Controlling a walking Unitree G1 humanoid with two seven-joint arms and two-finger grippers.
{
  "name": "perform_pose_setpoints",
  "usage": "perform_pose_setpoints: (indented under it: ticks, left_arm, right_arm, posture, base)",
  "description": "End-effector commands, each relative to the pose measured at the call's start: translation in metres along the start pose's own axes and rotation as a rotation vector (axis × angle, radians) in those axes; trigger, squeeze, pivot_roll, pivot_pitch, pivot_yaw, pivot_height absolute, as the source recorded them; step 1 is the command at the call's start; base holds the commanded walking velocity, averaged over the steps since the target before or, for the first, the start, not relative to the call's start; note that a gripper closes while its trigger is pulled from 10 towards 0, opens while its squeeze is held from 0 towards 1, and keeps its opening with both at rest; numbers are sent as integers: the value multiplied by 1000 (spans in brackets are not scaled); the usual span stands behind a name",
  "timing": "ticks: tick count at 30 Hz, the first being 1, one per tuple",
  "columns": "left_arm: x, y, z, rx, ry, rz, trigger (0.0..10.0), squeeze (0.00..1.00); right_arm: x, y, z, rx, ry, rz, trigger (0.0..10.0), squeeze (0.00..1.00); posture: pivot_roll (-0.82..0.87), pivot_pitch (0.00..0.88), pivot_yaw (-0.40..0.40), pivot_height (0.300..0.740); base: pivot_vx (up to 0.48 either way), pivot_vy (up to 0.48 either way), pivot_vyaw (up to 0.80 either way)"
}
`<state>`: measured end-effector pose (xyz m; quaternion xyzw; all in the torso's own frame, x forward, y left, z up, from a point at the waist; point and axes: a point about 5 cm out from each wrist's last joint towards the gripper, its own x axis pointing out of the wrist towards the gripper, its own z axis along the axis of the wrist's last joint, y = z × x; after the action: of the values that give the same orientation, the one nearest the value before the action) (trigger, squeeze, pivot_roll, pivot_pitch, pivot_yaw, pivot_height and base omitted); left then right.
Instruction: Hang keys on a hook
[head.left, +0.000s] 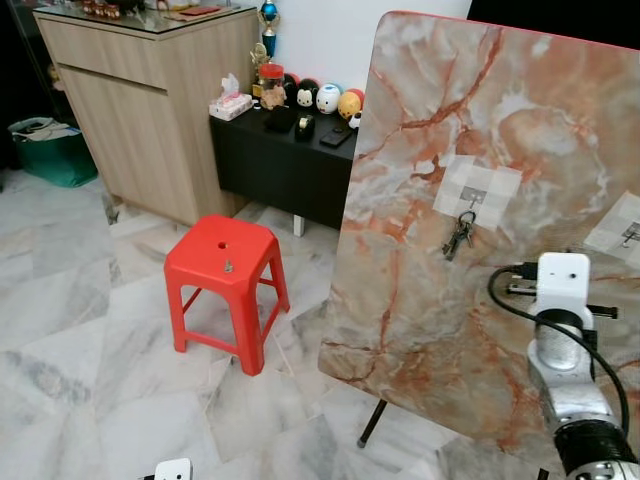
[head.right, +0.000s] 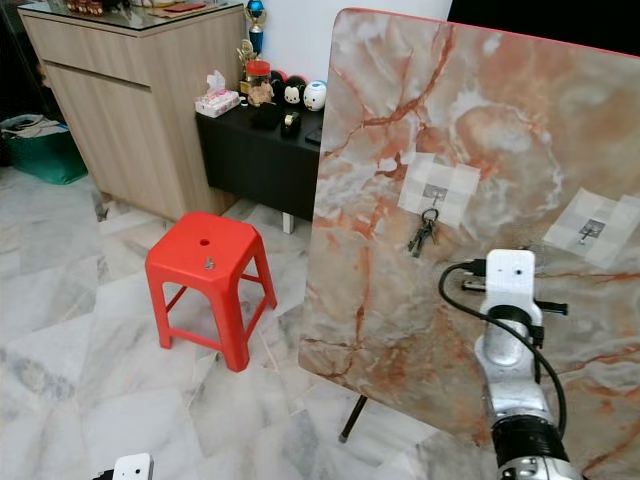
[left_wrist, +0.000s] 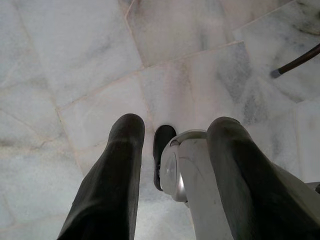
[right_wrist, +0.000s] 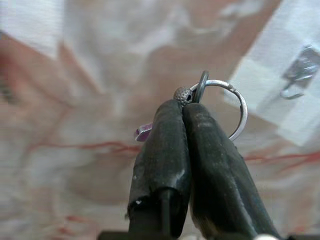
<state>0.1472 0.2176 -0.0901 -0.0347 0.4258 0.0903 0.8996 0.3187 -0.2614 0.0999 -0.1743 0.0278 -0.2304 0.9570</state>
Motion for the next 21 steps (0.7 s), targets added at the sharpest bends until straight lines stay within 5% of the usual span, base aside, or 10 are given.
perform_pose_setpoints:
  ticks: [1, 8, 21]
  left_arm:
    - [-1, -1, -4, 8, 19, 2, 10000, 0]
    - [-1, -1, -4, 6, 20, 2, 10000, 0]
    - [-1, -1, -4, 31, 20, -2, 10000, 0]
  right_arm:
    - [0, -2, 1, 61, 2, -10, 10000, 0]
    - [-6, 13, 6, 81, -38, 52, 10000, 0]
    - [-6, 16, 8, 89, -47, 70, 10000, 0]
  posture:
    - [62, 0, -98, 718]
    - [66, 0, -100, 718]
    - [67, 0, -102, 718]
  base:
    - [0, 0, 0]
    - [0, 0, -546]
    - [0, -36, -787]
